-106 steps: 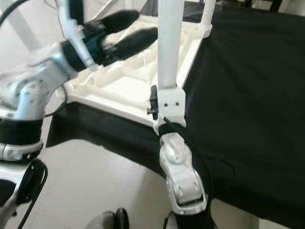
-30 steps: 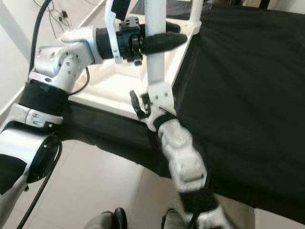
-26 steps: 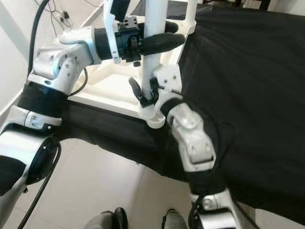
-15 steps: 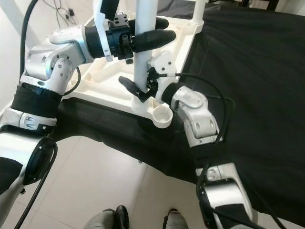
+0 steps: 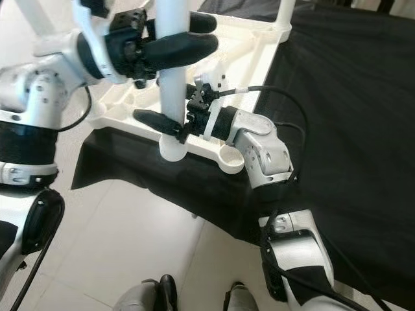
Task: Building children table
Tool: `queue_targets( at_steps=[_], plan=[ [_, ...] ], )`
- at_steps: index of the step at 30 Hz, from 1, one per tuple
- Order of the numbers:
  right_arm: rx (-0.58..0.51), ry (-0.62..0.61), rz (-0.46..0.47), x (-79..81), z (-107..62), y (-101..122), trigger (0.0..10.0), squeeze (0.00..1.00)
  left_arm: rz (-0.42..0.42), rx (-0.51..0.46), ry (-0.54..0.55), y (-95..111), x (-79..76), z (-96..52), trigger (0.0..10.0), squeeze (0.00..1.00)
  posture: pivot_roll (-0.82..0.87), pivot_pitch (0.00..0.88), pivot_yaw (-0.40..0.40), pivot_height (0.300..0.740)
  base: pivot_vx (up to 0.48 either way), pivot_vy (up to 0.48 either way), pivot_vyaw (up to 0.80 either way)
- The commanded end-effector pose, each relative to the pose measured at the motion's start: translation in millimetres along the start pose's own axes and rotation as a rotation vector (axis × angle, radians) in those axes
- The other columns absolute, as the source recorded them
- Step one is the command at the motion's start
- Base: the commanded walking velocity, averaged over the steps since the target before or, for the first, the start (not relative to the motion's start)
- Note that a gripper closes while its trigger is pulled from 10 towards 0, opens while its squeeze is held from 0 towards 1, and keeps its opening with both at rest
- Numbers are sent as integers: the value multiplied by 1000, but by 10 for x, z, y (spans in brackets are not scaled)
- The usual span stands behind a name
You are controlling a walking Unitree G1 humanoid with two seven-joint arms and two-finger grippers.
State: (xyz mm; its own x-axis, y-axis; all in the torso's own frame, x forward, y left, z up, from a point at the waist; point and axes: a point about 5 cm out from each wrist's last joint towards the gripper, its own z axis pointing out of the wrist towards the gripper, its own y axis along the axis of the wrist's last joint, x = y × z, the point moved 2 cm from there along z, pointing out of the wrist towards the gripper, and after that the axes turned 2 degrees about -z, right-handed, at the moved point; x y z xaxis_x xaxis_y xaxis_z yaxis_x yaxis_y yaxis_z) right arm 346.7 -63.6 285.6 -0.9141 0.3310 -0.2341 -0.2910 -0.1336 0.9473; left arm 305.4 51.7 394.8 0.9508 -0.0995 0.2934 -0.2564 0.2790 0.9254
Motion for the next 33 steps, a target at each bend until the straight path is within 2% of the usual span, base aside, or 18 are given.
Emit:
queue_targets(
  at_steps=[1,2,3,15,17,18,19,20,22,24,26,27,29,31,32,33],
  plan=[
    [-63,69,16,182,259,30,4157,0,-99,-129,-358,-9,-354,401,0,0,-26,207,50,740,0,0,0],
    [-63,69,16,182,259,30,4157,0,-99,-129,-358,-9,-354,401,0,0,-26,207,50,740,0,0,0],
    [-70,80,6,208,260,40,0,0,-98,-132,-358,0,-362,424,0,0,-23,206,49,740,0,0,0],
    [-42,89,-112,267,210,95,0,0,-84,-182,-323,131,-350,517,0,0,-29,206,50,740,0,0,0],
    [-3,61,-141,221,197,57,0,0,-85,-183,-273,148,-308,516,0,0,-26,207,49,740,0,0,0],
    [18,44,-156,189,187,33,0,0,-101,-181,-239,149,-275,511,4353,59,-26,207,49,740,0,0,0],
    [18,44,-156,189,187,33,0,0,-101,-181,-239,149,-275,511,4353,59,-26,207,49,740,0,0,0],
    [37,22,-168,147,172,11,0,0,-114,-180,-199,153,-239,503,10000,1000,-21,209,46,740,0,0,0],
    [77,-63,-191,-32,87,-5,0,0,-93,-195,-33,202,-101,397,10000,1000,-17,214,44,740,0,0,0],
    [100,-125,-209,-165,2,8,0,0,-67,-207,66,245,-46,278,10000,1000,-16,218,44,740,0,0,0],
    [108,-150,-217,-215,-37,19,0,0,-59,-210,95,261,-42,224,10000,1000,-16,218,44,740,0,0,0],
    [113,-198,-228,-321,-132,60,0,0,-48,-220,140,269,-144,-71,10000,1000,-13,222,43,740,0,0,0],
    [109,-267,-235,-470,-310,147,0,0,-37,-202,228,247,-369,-482,10000,1000,-3,227,40,740,0,0,0],
    [102,-299,-239,-542,-440,204,0,0,-40,-178,302,216,-499,-684,10000,1000,0,229,38,740,0,0,0],
    [102,-299,-239,-542,-440,204,0,0,-40,-178,302,216,-499,-684,10000,1000,0,229,38,740,0,0,0],
    [108,-304,-245,-556,-487,209,0,0,-47,-174,330,199,-548,-755,10000,1000,0,229,38,740,0,0,0]
  ],
)
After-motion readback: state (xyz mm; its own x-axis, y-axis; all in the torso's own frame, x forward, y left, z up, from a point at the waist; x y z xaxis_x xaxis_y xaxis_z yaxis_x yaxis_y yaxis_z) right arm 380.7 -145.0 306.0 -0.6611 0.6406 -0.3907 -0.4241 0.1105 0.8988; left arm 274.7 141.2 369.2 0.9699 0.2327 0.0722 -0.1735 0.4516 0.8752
